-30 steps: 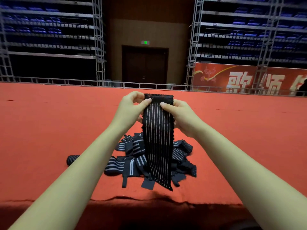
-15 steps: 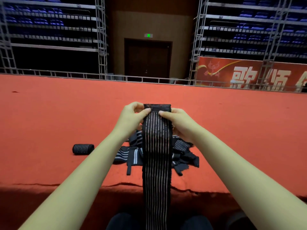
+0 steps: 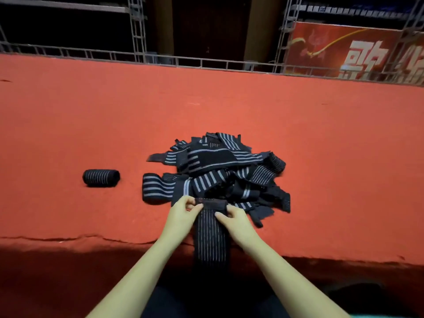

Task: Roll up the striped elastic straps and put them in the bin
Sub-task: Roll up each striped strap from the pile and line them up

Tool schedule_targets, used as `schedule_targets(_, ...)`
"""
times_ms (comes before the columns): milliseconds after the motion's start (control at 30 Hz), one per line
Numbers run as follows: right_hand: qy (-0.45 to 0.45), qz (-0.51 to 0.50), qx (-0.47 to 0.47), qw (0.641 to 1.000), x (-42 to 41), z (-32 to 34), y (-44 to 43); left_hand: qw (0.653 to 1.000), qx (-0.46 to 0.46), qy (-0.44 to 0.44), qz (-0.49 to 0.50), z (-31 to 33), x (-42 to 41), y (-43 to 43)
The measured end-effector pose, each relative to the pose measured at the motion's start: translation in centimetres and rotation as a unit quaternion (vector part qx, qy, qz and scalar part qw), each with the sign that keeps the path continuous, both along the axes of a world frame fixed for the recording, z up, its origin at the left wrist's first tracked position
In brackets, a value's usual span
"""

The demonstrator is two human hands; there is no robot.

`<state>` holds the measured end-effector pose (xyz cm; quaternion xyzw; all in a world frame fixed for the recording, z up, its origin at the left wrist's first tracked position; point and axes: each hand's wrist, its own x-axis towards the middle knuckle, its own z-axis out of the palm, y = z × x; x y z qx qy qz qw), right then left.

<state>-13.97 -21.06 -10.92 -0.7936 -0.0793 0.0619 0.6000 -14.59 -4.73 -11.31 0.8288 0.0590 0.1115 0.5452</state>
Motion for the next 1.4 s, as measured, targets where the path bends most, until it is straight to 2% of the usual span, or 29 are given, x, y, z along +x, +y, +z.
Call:
schedule_targets(100,-0.007,0.026,-0.008,1.0,0.7,-0.3,1.0,0.999,-0.035,-0.007,0.019,-0.4,0.0,0.7)
schedule_targets(200,-0.033,0.056,-0.056,0.996,1.1,-0.5,2.1,0.997,-0.066,-0.016,0.041,-0.6,-0.8,1.6)
schedule_targets(267,-0.031,0.072,-0.031,0.996,1.0,-0.2,3.0,0.995,-0.071,-0.034,0.059,-0.5,-1.3,2.6)
schedule_targets(433,-0.003,0.135,0.036,0.99,0.8,1.3,7.5,0.987,-0.038,-0.093,0.126,0.9,-1.9,7.0)
schedule_targets(567,0.028,0.193,0.053,0.979,0.2,2.4,12.1,0.985,0.006,-0.08,0.151,1.5,-1.9,11.3)
schedule_targets(733,-0.022,0.125,-0.056,0.99,1.2,0.9,14.4,0.985,0.036,0.018,0.166,0.3,-2.2,13.7)
schedule_targets(800,-0.025,0.097,-0.089,0.991,1.2,0.2,14.4,0.981,0.076,0.033,0.176,-0.2,-2.5,13.6)
schedule_targets(867,-0.063,0.101,-0.118,0.986,0.9,-0.3,14.5,0.972,0.122,0.024,0.198,-0.4,-2.6,13.7)
schedule_targets(1000,-0.17,0.162,-0.243,0.941,0.5,-1.1,15.3,0.965,0.145,0.035,0.215,-0.8,-2.0,14.9)
schedule_targets(1133,-0.21,0.172,-0.376,0.886,0.5,-1.2,15.8,0.955,0.193,0.048,0.219,-1.6,-1.9,14.7)
schedule_targets(1233,-0.199,0.183,-0.393,0.879,0.9,-1.1,15.9,0.953,0.197,0.03,0.23,-1.9,-1.9,14.7)
schedule_targets(1400,-0.149,0.214,-0.354,0.898,1.6,-0.4,15.7,0.951,0.237,0.045,0.196,-1.5,-2.1,15.0)
